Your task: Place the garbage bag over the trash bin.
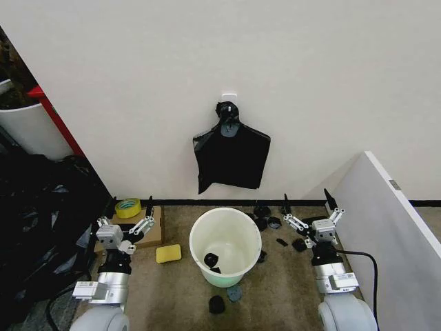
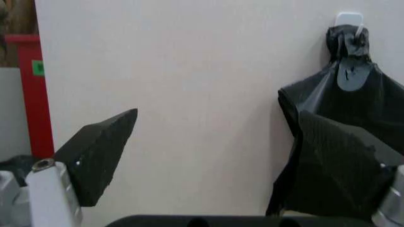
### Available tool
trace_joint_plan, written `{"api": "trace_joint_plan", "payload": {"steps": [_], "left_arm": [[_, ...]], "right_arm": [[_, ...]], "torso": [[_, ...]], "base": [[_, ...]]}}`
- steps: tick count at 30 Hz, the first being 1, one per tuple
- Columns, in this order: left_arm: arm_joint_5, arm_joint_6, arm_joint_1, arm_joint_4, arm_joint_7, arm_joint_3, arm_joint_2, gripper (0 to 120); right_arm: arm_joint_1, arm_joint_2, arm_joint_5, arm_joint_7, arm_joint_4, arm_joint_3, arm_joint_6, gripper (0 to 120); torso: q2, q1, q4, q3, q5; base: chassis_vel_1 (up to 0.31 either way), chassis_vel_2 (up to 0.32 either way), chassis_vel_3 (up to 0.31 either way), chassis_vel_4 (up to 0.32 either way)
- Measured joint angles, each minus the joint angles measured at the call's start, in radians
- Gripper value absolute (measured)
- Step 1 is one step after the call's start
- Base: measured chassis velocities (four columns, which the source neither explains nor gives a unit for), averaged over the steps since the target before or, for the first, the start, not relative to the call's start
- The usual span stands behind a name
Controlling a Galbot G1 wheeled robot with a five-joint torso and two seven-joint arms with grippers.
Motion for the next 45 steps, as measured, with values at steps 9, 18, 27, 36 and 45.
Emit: {"api": "trace_joint_plan", "payload": {"steps": [9, 18, 27, 36, 45], "left_arm": [[0.003, -0.003, 0.01, -0.022, 0.001, -0.009, 0.002, 100], [0.015, -0.02, 0.01, -0.025, 0.0, -0.003, 0.005, 100], [0.032, -0.042, 0.009, -0.021, 0.004, 0.011, 0.022, 100], [0.044, -0.043, 0.033, -0.033, 0.004, -0.003, 0.022, 100], [0.071, -0.044, 0.04, -0.02, 0.0, -0.004, 0.003, 100]], "right_arm": [[0.012, 0.006, 0.004, 0.007, -0.022, -0.014, 0.006, 100], [0.02, 0.039, 0.014, 0.008, -0.021, -0.022, -0.005, 100], [0.002, 0.016, 0.113, -0.007, 0.001, -0.026, -0.036, 100], [0.07, -0.035, 0.444, -0.055, -0.001, -0.095, -0.129, 100], [0.268, -0.04, 1.109, -0.086, -0.052, -0.234, -0.281, 100]], "torso": [[0.0, 0.0, 0.0001, 0.0, -0.0001], [0.0, 0.0, 0.0001, 0.0, -0.0003], [0.0, 0.0, 0.0, 0.0, -0.0002], [0.0, 0.0, 0.0001, 0.0, -0.0002], [0.0, 0.0, 0.0002, 0.0, -0.0003]], "base": [[0.0, 0.0, 0.0, 0.0], [0.0, 0.0, 0.0, 0.0], [0.0, 0.0, 0.0, 0.0], [0.0, 0.0, 0.0, 0.0], [0.0, 0.0, 0.0, 0.0]]}}
